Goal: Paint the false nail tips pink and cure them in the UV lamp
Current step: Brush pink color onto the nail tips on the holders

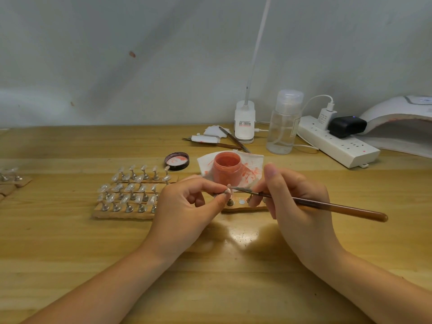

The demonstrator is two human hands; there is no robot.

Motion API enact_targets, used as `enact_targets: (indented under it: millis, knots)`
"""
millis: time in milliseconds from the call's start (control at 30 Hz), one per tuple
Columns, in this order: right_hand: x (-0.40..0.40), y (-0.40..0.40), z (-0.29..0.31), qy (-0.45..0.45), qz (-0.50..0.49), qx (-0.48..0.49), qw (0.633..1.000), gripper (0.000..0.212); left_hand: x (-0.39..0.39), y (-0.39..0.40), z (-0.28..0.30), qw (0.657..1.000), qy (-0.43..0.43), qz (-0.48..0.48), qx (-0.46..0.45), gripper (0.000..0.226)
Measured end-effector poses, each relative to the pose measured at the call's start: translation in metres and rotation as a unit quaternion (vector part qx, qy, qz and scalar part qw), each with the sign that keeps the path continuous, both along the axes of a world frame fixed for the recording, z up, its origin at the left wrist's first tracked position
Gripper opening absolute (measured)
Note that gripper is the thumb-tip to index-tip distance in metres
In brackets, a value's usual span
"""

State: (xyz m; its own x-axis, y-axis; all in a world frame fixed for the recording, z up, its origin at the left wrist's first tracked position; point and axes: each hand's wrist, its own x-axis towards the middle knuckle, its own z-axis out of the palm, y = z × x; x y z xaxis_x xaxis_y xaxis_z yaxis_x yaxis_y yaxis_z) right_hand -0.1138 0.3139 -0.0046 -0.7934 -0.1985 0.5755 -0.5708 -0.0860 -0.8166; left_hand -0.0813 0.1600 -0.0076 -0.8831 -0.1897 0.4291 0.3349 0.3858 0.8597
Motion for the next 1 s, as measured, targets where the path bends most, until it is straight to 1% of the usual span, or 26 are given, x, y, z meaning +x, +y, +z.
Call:
enact_targets:
  millis: [100,233,300,367,467,600,700,833,933,1000]
  knots:
    - [0.003,0.002,0.0,-0.006,0.018,-0.016,1.0,0.037,0.001,0.001,0.002,1.0,0.0,-0.007,0.007,0.003]
    - [0.002,0.003,0.002,-0.013,0.011,-0.037,0.999,0.04,0.001,0.0,0.002,1.0,0.002,-0.004,0.007,0.008]
    - [0.001,0.001,0.003,-0.02,-0.001,-0.035,0.999,0.039,0.001,0.0,0.001,1.0,-0.003,-0.008,-0.002,0.004]
    - [0.0,-0.001,0.004,-0.032,-0.003,-0.028,0.999,0.037,0.0,-0.001,0.0,1.0,-0.003,-0.005,-0.011,0.008]
    - [0.003,-0.001,0.005,-0.043,0.015,-0.037,0.998,0.037,0.0,-0.001,0.0,1.0,0.001,-0.01,-0.007,0.003]
    - [0.007,0.002,0.005,-0.059,0.027,-0.062,0.996,0.04,-0.001,-0.001,0.0,1.0,0.003,-0.01,-0.012,0.008]
    - [0.005,0.001,0.006,-0.048,0.013,-0.052,0.997,0.038,-0.001,-0.001,0.0,1.0,0.006,-0.009,-0.015,0.01]
    - [0.004,-0.003,0.006,-0.065,0.012,-0.039,0.997,0.036,-0.001,-0.001,-0.001,1.0,0.007,-0.013,-0.01,0.008]
    - [0.008,-0.001,0.005,-0.075,0.026,-0.05,0.996,0.039,-0.001,-0.001,-0.001,1.0,0.005,-0.015,-0.007,0.004]
    - [0.01,0.002,0.005,-0.083,0.019,-0.048,0.995,0.042,-0.001,-0.001,-0.002,1.0,0.003,-0.014,-0.006,0.004]
